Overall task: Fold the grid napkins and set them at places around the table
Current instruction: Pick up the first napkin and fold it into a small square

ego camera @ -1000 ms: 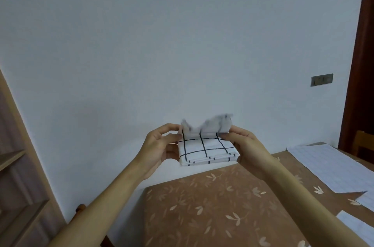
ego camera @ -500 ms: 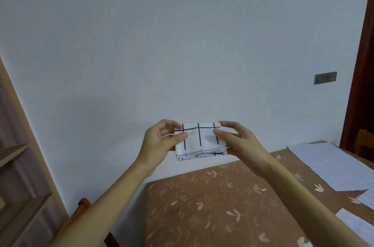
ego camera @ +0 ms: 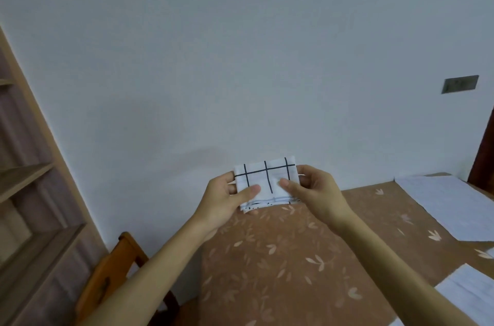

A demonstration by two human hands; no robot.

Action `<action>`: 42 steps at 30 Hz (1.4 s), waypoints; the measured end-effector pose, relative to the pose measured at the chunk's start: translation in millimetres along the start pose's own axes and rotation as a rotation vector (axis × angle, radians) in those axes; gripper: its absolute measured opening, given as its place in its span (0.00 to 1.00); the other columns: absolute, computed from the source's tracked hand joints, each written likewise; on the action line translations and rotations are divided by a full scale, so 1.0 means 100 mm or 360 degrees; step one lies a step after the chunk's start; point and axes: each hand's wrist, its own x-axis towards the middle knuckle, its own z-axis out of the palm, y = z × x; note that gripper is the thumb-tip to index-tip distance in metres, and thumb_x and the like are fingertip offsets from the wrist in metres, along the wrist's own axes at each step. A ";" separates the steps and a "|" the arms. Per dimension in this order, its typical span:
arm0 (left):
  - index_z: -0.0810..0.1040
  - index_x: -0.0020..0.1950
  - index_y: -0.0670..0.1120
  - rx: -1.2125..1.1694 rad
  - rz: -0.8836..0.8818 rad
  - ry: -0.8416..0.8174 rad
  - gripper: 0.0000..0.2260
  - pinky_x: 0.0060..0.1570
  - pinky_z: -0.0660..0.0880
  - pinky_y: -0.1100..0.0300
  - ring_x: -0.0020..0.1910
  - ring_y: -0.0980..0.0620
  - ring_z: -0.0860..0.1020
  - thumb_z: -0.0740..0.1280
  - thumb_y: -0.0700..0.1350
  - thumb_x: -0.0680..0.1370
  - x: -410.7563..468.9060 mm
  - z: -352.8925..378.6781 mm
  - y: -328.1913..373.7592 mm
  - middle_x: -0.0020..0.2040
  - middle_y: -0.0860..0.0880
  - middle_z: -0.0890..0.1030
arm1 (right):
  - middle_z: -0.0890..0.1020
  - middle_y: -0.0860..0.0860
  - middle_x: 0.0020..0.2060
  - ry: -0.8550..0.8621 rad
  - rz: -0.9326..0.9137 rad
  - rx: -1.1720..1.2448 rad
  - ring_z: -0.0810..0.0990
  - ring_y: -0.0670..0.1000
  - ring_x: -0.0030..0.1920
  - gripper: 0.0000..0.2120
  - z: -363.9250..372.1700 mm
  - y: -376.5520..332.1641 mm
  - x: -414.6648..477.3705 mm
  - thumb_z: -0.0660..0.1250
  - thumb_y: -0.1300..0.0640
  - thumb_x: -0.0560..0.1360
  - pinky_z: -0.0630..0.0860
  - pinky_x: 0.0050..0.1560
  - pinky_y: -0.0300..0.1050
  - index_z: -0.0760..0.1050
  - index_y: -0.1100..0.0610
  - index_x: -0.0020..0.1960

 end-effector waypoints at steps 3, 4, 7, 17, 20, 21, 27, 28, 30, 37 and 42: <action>0.80 0.61 0.41 -0.0012 -0.0057 0.0030 0.14 0.34 0.82 0.54 0.41 0.43 0.86 0.73 0.37 0.76 -0.02 -0.05 -0.16 0.49 0.43 0.87 | 0.73 0.63 0.33 0.0020 0.0053 -0.0037 0.71 0.51 0.36 0.22 0.01 0.20 0.02 0.77 0.45 0.69 0.69 0.38 0.45 0.81 0.63 0.51; 0.80 0.61 0.40 -0.0003 -0.0085 0.0037 0.14 0.34 0.82 0.54 0.40 0.44 0.86 0.72 0.37 0.76 -0.03 -0.06 -0.22 0.49 0.43 0.87 | 0.69 0.60 0.32 0.0021 0.0062 -0.0048 0.67 0.52 0.36 0.25 0.02 0.29 0.03 0.77 0.45 0.69 0.67 0.36 0.43 0.79 0.66 0.50; 0.82 0.60 0.45 0.0035 -0.0230 0.0017 0.11 0.45 0.84 0.48 0.47 0.44 0.86 0.71 0.42 0.78 -0.05 -0.11 -0.45 0.50 0.46 0.88 | 0.68 0.64 0.31 -0.0028 0.0091 -0.0109 0.66 0.52 0.34 0.18 0.07 0.50 0.05 0.74 0.54 0.76 0.69 0.30 0.36 0.77 0.70 0.46; 0.86 0.55 0.44 0.0101 -0.0575 0.0028 0.07 0.33 0.80 0.59 0.42 0.46 0.85 0.71 0.44 0.79 -0.11 -0.51 -1.31 0.47 0.43 0.87 | 0.86 0.44 0.36 -0.0329 0.0399 -0.0225 0.81 0.42 0.33 0.06 0.61 1.04 0.29 0.73 0.60 0.76 0.76 0.36 0.36 0.80 0.50 0.49; 0.85 0.57 0.43 -0.0050 -0.0617 0.0231 0.09 0.35 0.80 0.58 0.46 0.44 0.85 0.71 0.44 0.78 -0.08 -0.62 -1.65 0.49 0.43 0.87 | 0.88 0.52 0.47 -0.0170 0.0699 0.0042 0.87 0.49 0.44 0.14 0.89 1.34 0.34 0.75 0.56 0.74 0.83 0.44 0.44 0.78 0.54 0.58; 0.84 0.58 0.43 -0.0085 -0.0645 0.0271 0.10 0.36 0.80 0.58 0.47 0.45 0.86 0.71 0.44 0.79 -0.06 -0.65 -1.76 0.49 0.44 0.87 | 0.88 0.53 0.48 -0.0196 0.0793 0.0087 0.87 0.51 0.46 0.14 0.99 1.44 0.35 0.75 0.55 0.74 0.84 0.48 0.47 0.79 0.56 0.59; 0.84 0.58 0.49 -0.0089 -0.0816 0.0406 0.09 0.51 0.83 0.49 0.51 0.51 0.86 0.72 0.46 0.78 0.02 -0.77 -2.57 0.52 0.51 0.87 | 0.87 0.53 0.48 -0.0463 0.1117 -0.0033 0.85 0.47 0.41 0.10 1.53 2.20 0.37 0.67 0.53 0.80 0.83 0.42 0.41 0.81 0.56 0.58; 0.84 0.57 0.50 -0.0063 -0.0833 0.0416 0.08 0.51 0.83 0.50 0.51 0.52 0.85 0.72 0.46 0.78 0.01 -0.78 -2.71 0.51 0.51 0.87 | 0.86 0.52 0.47 -0.0505 0.1165 -0.0078 0.84 0.47 0.40 0.11 1.59 2.34 0.38 0.67 0.53 0.80 0.82 0.41 0.40 0.80 0.57 0.59; 0.83 0.57 0.49 -0.0092 -0.0923 0.0404 0.07 0.45 0.83 0.56 0.48 0.53 0.86 0.71 0.43 0.79 0.00 -0.82 -2.96 0.50 0.51 0.86 | 0.84 0.55 0.46 -0.0566 0.1246 -0.0185 0.83 0.48 0.40 0.12 1.69 2.64 0.41 0.67 0.54 0.81 0.82 0.40 0.41 0.79 0.59 0.60; 0.80 0.49 0.47 0.0420 -0.1141 0.0227 0.06 0.32 0.76 0.61 0.30 0.58 0.78 0.69 0.49 0.80 0.05 -1.00 -3.82 0.39 0.47 0.83 | 0.83 0.48 0.37 -0.0591 0.1190 -0.0781 0.81 0.47 0.34 0.06 1.97 3.43 0.44 0.70 0.57 0.78 0.80 0.37 0.40 0.81 0.56 0.53; 0.66 0.66 0.54 0.0943 -0.1097 0.0013 0.23 0.39 0.78 0.64 0.43 0.57 0.82 0.72 0.55 0.77 0.13 -1.01 -4.25 0.48 0.53 0.84 | 0.83 0.53 0.44 -0.0623 0.1165 -0.1136 0.82 0.54 0.46 0.12 2.10 3.81 0.47 0.71 0.53 0.77 0.80 0.49 0.49 0.78 0.59 0.55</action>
